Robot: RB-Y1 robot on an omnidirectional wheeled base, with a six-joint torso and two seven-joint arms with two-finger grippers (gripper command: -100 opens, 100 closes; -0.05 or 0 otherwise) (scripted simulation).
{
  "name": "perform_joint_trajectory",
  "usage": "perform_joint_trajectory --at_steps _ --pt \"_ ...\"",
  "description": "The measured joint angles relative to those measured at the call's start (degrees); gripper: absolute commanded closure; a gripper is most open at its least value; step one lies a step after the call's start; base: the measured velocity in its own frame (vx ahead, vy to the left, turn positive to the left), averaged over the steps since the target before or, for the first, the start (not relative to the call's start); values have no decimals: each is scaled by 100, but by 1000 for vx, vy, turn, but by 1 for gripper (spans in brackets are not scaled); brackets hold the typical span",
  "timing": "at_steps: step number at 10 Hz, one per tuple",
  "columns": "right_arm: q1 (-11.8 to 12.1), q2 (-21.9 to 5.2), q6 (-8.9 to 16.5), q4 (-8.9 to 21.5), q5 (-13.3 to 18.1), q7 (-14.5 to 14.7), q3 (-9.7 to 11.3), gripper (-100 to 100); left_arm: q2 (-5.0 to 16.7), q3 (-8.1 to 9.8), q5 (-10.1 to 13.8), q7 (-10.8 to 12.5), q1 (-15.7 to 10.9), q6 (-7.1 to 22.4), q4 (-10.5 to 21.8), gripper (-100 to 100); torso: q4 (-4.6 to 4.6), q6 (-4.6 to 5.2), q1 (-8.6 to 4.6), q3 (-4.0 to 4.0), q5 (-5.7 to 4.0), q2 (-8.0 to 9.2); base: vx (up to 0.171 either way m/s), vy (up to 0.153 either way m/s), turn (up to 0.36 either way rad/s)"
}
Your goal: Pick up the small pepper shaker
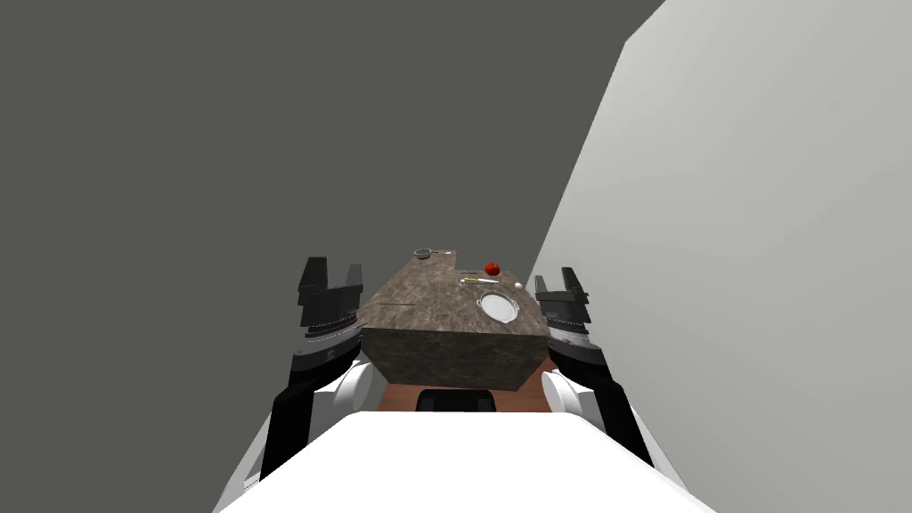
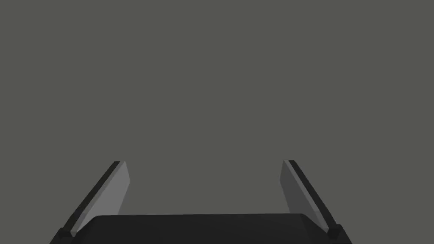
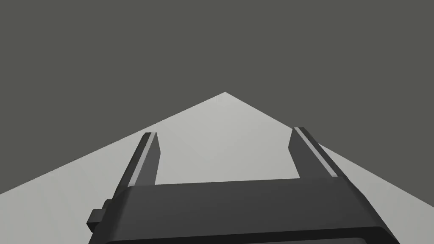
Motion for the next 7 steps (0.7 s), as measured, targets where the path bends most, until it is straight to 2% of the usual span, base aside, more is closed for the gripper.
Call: perform_joint_trajectory --at_steps 6,7 --pt "347 -866 509 104 -185 -225 -98 -100 0 0 0 0 0 0 0 0 4 1 7 9 2 14 -41 33 131" --pt "461 -1022 634 105 -225 -271 -111 -100 0 -1 0 0 -1 0 0 0 3 -2 10 9 2 16 -29 23 77"
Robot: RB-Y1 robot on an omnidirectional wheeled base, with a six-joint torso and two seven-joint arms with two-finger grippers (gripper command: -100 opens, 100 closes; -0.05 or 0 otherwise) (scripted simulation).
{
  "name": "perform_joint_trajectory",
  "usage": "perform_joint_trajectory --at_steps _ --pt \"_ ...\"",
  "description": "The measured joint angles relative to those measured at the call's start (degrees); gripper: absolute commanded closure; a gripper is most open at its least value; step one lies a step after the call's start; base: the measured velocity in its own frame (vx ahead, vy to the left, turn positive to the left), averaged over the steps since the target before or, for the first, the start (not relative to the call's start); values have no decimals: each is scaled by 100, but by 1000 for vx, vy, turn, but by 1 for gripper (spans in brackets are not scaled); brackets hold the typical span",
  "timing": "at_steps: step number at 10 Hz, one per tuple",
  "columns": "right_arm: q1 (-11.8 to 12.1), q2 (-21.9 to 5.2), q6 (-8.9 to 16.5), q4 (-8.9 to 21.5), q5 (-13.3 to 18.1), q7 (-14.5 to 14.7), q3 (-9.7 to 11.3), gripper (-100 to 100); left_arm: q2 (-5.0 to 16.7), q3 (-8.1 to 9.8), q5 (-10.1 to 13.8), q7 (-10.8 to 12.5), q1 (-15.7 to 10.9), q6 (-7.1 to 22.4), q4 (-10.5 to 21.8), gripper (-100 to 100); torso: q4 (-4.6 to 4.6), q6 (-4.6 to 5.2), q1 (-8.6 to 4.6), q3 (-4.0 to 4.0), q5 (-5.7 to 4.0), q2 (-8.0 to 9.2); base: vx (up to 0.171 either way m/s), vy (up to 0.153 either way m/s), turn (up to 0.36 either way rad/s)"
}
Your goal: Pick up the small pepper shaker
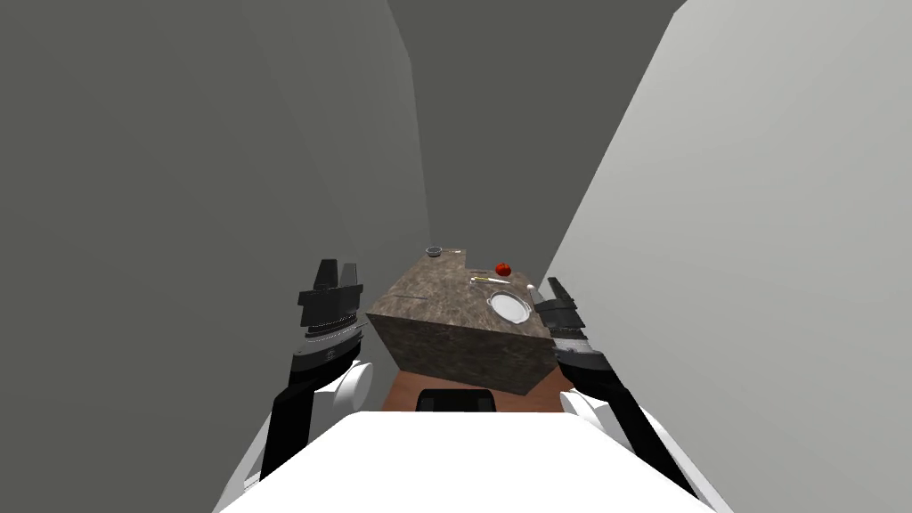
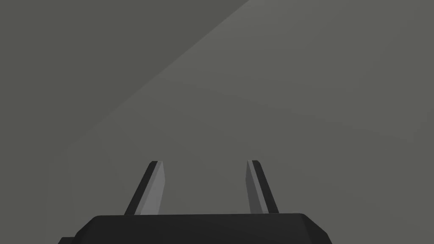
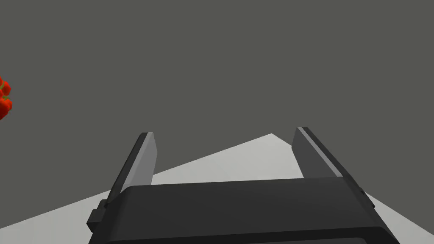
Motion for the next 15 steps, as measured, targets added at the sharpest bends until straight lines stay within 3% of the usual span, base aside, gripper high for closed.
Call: perform_joint_trajectory --at_steps 3,4,7,8,11,12,15 --pt "199 -468 274 125 -123 -168 -92 -100 0 0 0 0 1 0 0 0 1 2 -3 1 0 0 -42 35 164" --pt "372 -644 422 108 -180 -235 -122 -100 0 0 0 0 0 0 0 0 1 0 1 3 0 4 -37 33 91" --pt "527 -1200 748 353 -316 -439 -213 -100 0 1 0 0 1 0 0 0 1 3 -3 2 0 2 -46 36 172" --pt "705 -1372 854 408 -365 -516 -226 -100 0 0 0 0 0 0 0 0 1 1 -3 3 -1 4 -34 23 98" --pt "846 -1828 1403 567 -472 -701 -247 -100 0 1 0 0 1 0 0 0 1 4 -3 1 0 1 -32 29 107" --pt "910 -2012 1417 600 -507 -754 -290 -100 0 1 0 0 1 0 0 0 0 4 -11 -2 -2 -5 -30 18 206" --pt "1285 -2551 1830 798 -672 -1035 -385 -100 0 0 0 0 0 0 0 0 1 2 -9 1 -2 2 -38 20 148"
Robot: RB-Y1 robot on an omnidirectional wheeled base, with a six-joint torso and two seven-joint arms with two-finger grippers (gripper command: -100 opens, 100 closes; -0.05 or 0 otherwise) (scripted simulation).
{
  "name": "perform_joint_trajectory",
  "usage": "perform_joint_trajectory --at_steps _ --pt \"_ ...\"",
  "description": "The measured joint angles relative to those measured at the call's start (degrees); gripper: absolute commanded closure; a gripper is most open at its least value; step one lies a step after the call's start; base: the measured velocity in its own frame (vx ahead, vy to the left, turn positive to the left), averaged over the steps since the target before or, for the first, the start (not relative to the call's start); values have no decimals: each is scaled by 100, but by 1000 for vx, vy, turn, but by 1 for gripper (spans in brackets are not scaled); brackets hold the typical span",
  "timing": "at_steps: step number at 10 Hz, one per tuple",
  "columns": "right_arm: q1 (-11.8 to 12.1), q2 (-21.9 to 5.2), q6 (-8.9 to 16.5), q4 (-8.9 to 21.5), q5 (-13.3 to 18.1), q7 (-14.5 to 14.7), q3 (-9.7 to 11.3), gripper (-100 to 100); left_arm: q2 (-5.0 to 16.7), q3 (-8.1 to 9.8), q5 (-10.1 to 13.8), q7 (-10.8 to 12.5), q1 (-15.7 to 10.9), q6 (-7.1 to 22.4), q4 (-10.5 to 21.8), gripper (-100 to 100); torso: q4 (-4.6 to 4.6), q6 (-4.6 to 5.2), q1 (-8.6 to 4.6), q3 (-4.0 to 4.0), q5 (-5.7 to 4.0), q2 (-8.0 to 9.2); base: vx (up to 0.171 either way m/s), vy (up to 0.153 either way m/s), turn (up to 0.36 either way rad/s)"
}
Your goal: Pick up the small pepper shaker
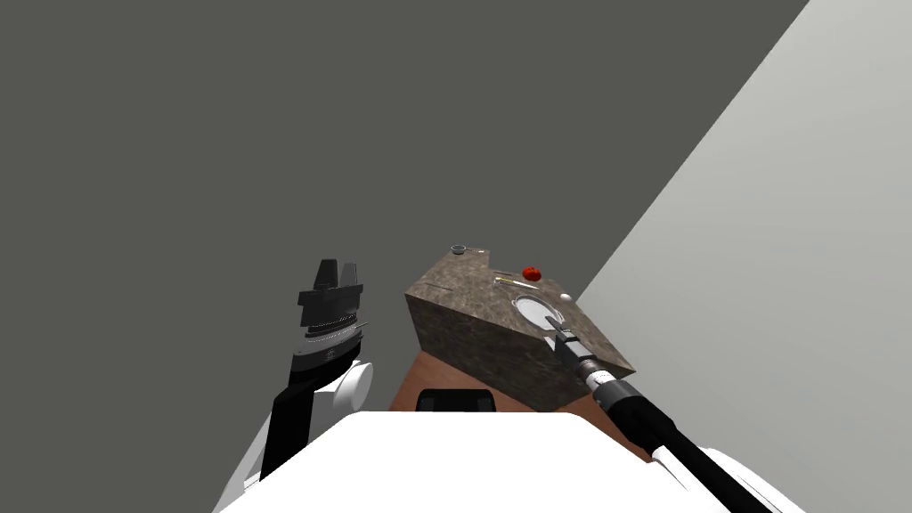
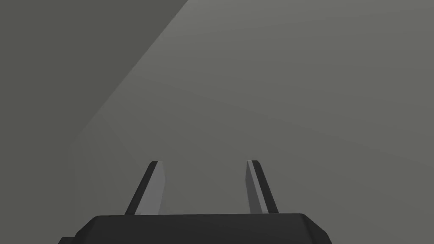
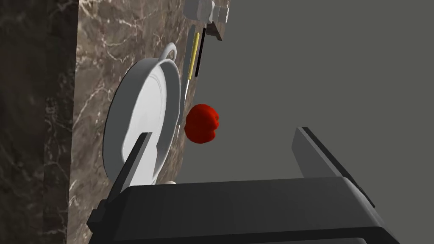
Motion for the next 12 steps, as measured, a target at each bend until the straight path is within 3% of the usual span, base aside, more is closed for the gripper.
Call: perform_joint_trajectory --at_steps 5,6,8,9,12 --pt "244 -748 512 320 -151 -310 -46 -100 0 1 0 0 1 0 0 0 -1 4 -6 -5 -1 -9 -22 10 97" --pt "501 -932 630 339 -235 -438 -142 -100 0 0 0 0 0 0 0 0 -1 1 -4 -3 0 -5 -30 7 135" --pt "508 -1305 826 493 -297 -575 -146 -100 0 1 0 0 1 0 0 0 -1 4 -8 -5 -2 -10 -18 5 97" --pt "662 -1470 878 698 -343 -670 -150 -100 0 0 0 0 0 0 0 0 -1 1 -8 -4 -2 -8 -27 1 107" --pt "875 -1970 1297 816 -456 -920 -207 -100 0 0 0 0 0 0 0 0 -1 0 -7 -5 -1 -10 -19 3 105"
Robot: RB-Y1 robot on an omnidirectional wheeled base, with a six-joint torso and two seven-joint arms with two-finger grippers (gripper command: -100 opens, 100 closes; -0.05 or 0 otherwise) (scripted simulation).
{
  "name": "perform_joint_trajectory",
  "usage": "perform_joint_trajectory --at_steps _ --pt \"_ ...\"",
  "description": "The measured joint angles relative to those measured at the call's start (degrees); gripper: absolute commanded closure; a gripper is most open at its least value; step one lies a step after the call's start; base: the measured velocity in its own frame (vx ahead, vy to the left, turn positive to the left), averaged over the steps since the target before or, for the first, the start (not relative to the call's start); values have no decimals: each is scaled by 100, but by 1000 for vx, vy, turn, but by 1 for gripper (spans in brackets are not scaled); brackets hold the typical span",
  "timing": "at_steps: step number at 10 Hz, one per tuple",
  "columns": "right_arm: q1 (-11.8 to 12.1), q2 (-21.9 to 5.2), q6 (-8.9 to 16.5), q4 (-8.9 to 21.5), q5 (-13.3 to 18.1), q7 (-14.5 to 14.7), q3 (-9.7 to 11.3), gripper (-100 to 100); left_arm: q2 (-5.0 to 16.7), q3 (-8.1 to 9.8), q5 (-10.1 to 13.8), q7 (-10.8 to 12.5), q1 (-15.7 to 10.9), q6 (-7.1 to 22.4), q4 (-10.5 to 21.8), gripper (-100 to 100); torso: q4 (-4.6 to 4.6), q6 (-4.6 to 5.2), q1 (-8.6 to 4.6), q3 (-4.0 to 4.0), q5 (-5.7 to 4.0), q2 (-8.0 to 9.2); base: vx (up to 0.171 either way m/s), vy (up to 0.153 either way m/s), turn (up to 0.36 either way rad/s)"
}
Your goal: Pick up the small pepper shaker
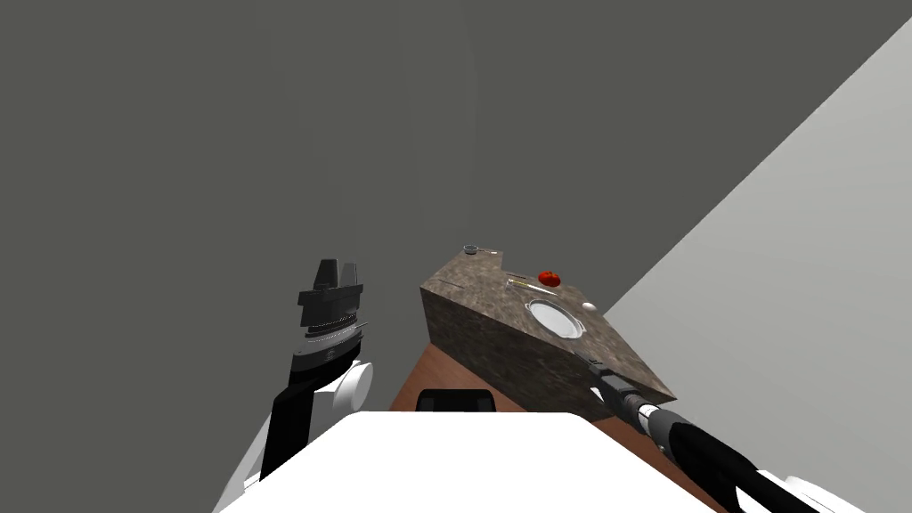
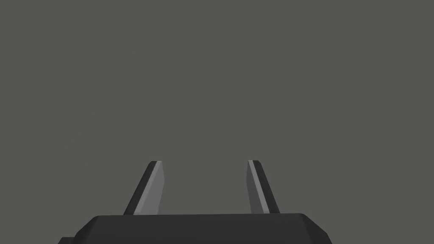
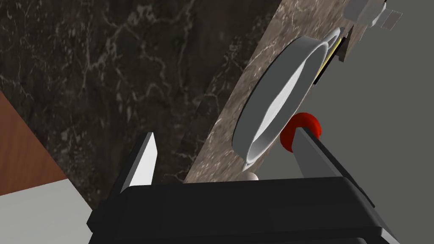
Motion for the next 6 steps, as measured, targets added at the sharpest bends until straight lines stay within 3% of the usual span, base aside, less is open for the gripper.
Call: perform_joint_trajectory --at_steps 5,6 --pt "362 -842 557 359 -159 -394 -69 -100 0 1 0 0 1 0 0 0 0 5 0 -2 0 -4 -15 6 95" --pt "477 -991 592 643 -207 -506 -34 -100 0 0 0 0 0 0 0 0 0 1 0 -1 -1 -2 -16 5 106"
